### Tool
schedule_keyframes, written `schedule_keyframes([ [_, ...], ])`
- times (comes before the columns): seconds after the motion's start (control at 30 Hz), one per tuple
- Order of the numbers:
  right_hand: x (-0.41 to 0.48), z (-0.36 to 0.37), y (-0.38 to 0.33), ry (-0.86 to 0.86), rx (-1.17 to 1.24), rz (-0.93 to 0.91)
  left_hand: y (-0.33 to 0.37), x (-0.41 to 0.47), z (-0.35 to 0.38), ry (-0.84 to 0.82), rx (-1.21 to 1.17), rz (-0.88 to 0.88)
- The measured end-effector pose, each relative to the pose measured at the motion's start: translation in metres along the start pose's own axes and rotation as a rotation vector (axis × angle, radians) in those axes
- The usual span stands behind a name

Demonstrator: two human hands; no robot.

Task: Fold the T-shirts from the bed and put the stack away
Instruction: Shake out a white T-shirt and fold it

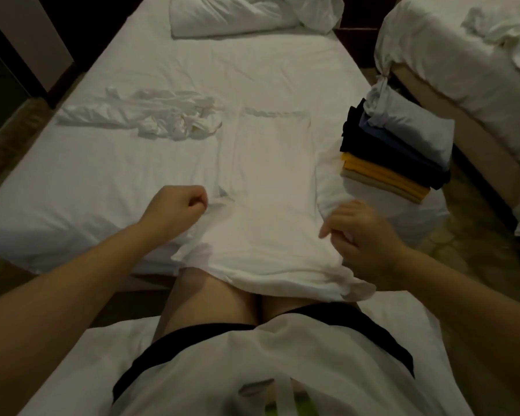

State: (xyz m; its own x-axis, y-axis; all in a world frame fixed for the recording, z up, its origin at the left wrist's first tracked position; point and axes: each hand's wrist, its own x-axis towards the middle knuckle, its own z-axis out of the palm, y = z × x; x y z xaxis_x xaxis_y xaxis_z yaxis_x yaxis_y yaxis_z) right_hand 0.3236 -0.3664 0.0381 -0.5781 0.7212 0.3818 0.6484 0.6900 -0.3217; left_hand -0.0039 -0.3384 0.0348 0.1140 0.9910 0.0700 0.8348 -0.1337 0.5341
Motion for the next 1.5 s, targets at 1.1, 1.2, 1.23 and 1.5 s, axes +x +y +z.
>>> schedule_keyframes([
  [1.1, 0.429, 0.234, 0.287, -0.268, 0.004, 0.717, -0.066, 0.345, 0.144, 0.093, -0.501, -0.463],
  [1.2, 0.433, 0.228, 0.291, -0.105, 0.201, 0.741, -0.062, 0.352, 0.145, 0.109, -0.521, -0.428],
  [1.23, 0.437, 0.223, 0.290, -0.031, 0.290, 0.746, -0.062, 0.355, 0.142, 0.156, -0.573, -0.433],
  [1.5, 0.472, 0.251, 0.255, -0.097, 0.257, 0.619, -0.099, 0.354, 0.132, 0.335, -0.747, -0.671],
])
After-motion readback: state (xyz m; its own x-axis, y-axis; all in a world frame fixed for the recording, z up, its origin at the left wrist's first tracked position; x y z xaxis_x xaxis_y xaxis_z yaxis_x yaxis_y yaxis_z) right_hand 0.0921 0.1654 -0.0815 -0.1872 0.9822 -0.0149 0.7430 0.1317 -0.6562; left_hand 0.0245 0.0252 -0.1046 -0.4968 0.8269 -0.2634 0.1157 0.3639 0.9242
